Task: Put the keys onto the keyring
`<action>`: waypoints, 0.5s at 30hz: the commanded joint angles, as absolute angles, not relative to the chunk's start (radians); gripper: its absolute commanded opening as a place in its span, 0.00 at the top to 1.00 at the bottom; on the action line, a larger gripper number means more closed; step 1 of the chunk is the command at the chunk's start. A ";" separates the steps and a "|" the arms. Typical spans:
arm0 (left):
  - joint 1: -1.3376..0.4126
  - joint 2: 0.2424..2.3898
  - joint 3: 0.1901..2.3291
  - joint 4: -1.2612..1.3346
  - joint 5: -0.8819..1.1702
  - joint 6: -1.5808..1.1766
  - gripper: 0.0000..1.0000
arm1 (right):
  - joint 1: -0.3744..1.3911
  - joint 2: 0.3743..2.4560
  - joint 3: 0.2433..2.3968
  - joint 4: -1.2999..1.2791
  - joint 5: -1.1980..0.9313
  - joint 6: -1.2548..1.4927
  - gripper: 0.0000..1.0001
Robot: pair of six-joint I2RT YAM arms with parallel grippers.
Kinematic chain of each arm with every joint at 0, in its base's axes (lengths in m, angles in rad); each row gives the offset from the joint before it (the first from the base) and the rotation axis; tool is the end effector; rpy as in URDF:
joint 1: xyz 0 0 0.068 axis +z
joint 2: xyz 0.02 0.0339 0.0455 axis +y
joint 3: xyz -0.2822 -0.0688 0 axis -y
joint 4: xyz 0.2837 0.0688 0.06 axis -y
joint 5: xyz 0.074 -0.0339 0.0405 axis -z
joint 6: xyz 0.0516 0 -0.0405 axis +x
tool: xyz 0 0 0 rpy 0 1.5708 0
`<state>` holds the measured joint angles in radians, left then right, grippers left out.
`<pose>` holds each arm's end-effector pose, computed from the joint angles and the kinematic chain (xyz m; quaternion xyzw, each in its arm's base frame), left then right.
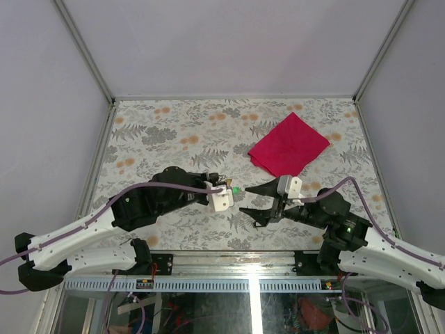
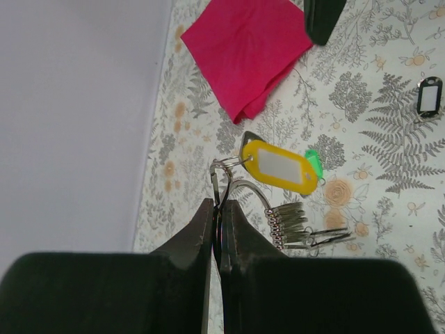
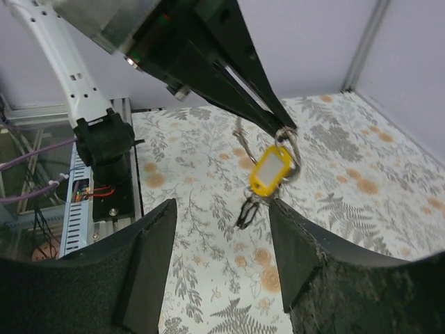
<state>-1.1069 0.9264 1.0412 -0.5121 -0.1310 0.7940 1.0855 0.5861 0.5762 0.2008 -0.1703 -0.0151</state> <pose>0.1138 -0.2124 0.3828 0.6551 0.5125 -0.0322 0.5542 0.0817 0.1737 0.3505 -0.3876 0.5063 0.4385 0.6334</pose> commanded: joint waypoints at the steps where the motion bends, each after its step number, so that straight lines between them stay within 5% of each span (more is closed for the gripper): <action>1: -1.125 0.907 1.047 -0.387 -0.122 0.878 1.00 | 1.083 0.648 0.673 0.288 -0.305 -0.116 0.40; 15: -1.212 0.862 1.052 -0.360 -0.106 0.874 1.00 | 1.084 0.709 0.782 0.244 -0.281 -0.151 0.32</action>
<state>-1.1896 0.8871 1.0412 -0.4561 -0.1108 0.8558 1.0855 0.7189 0.7357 0.2066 -0.3000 -0.1490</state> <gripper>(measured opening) 0.036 0.679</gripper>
